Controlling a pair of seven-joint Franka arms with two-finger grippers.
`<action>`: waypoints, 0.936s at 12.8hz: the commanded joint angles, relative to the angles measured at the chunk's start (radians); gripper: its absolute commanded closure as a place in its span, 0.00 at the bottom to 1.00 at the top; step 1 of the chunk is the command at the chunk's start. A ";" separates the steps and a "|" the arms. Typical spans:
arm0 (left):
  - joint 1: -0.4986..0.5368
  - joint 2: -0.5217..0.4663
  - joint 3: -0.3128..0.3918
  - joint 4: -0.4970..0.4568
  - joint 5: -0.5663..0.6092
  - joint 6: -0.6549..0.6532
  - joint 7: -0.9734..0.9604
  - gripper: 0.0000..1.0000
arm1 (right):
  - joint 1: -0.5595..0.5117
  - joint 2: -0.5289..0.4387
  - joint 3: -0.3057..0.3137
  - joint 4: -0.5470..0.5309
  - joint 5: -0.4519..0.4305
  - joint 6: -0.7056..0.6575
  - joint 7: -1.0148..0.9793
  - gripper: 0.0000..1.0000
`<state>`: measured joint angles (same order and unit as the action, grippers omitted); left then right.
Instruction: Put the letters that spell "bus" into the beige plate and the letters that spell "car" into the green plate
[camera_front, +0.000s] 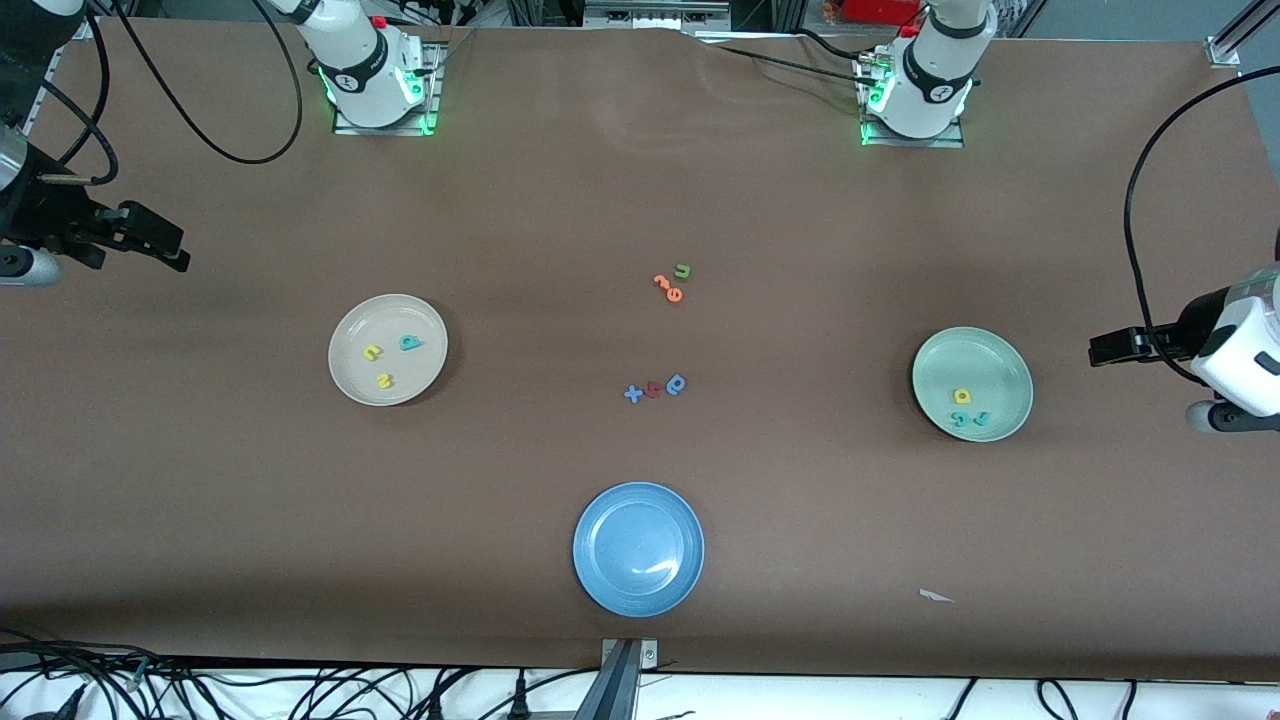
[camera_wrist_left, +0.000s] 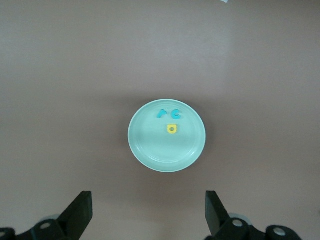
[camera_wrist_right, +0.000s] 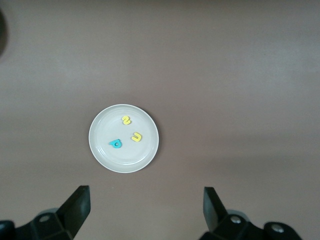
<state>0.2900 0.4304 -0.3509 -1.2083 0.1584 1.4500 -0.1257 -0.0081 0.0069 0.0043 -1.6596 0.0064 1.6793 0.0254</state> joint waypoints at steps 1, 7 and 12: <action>-0.164 -0.058 0.258 0.007 -0.159 -0.011 0.072 0.03 | 0.002 -0.001 0.003 0.006 -0.016 0.002 0.011 0.00; -0.328 -0.107 0.454 -0.098 -0.174 0.087 0.078 0.02 | 0.002 -0.002 0.003 0.004 -0.016 0.005 0.010 0.00; -0.307 -0.119 0.458 -0.096 -0.169 0.089 0.067 0.00 | 0.002 -0.002 0.003 0.004 -0.016 0.004 0.011 0.00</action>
<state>-0.0240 0.3518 0.1036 -1.2620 0.0095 1.5239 -0.0700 -0.0081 0.0069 0.0043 -1.6596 0.0063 1.6829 0.0254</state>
